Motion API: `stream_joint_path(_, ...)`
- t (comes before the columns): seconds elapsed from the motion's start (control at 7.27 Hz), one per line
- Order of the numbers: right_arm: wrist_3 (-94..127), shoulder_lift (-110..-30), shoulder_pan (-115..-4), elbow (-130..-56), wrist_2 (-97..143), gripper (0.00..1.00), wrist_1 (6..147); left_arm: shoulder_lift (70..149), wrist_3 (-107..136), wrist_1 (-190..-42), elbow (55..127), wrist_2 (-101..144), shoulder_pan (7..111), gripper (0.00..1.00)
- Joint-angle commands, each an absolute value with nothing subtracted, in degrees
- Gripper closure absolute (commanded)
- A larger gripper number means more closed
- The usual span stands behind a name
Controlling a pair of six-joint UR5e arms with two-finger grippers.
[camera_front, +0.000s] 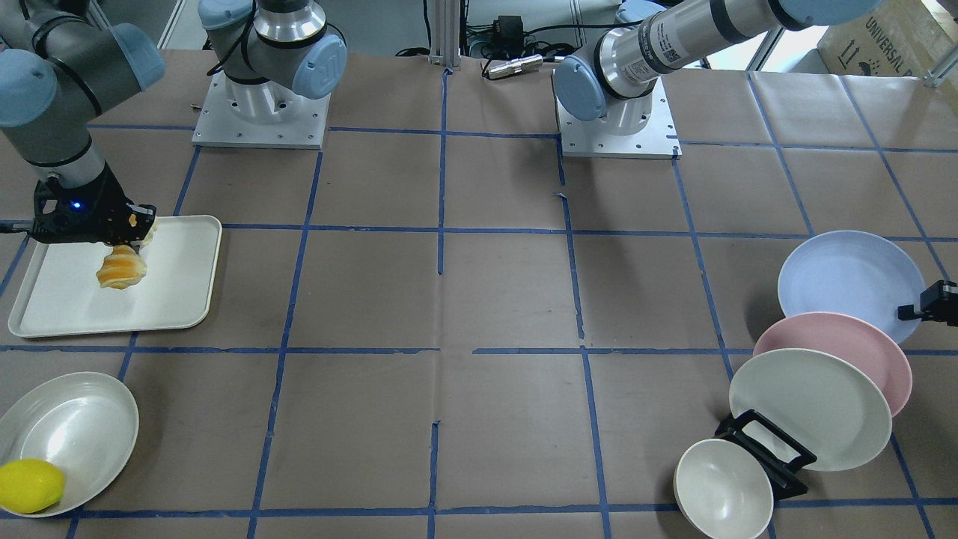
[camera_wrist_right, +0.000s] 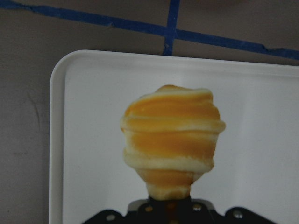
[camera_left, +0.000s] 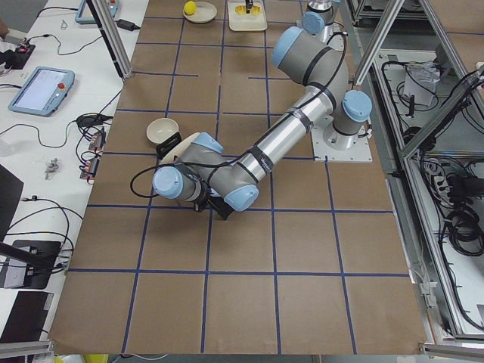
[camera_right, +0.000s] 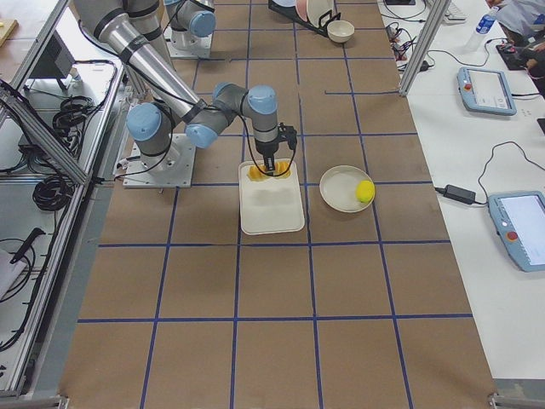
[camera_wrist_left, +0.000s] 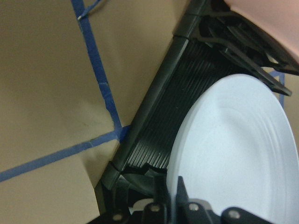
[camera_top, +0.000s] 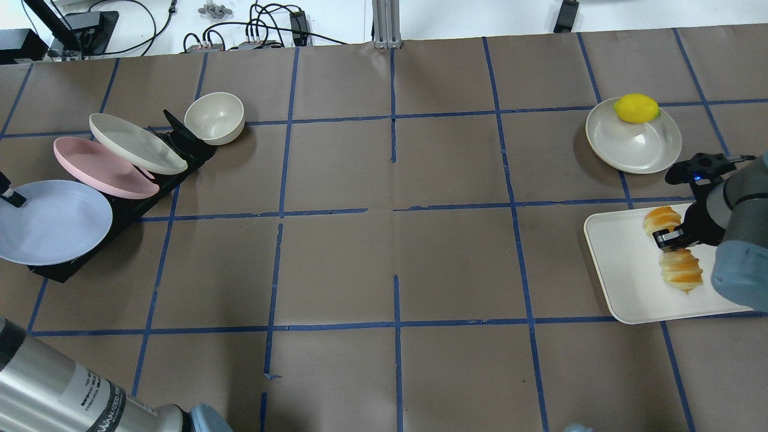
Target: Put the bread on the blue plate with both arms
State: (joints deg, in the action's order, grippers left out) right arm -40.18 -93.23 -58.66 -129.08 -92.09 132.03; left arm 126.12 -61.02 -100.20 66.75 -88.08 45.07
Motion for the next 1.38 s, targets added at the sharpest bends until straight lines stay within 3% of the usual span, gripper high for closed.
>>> stream_joint_path(0.0, -40.25, -98.59, -58.71, -119.84, -92.2, 0.96, 114.96, 121.05, -62.14, -101.69, 70.03, -88.15, 45.09, 0.89)
stream_joint_path(0.41, -39.47, -102.92, -58.89, -105.0, -91.94, 0.96, 92.36, 106.83, -61.09, -101.43, 82.31, -88.24, 45.79, 0.89)
stream_joint_path(0.69, -34.66, -102.31, -60.19, -98.46, -91.49, 0.96, 86.59, 100.4, -57.94, -101.25, 89.09, -87.45, 47.8, 0.89)
stream_joint_path(1.24, -15.17, -95.48, -79.4, -92.23, -95.09, 0.96, 87.63, 95.27, -37.84, -100.29, 94.91, -83.52, 69.99, 0.89)
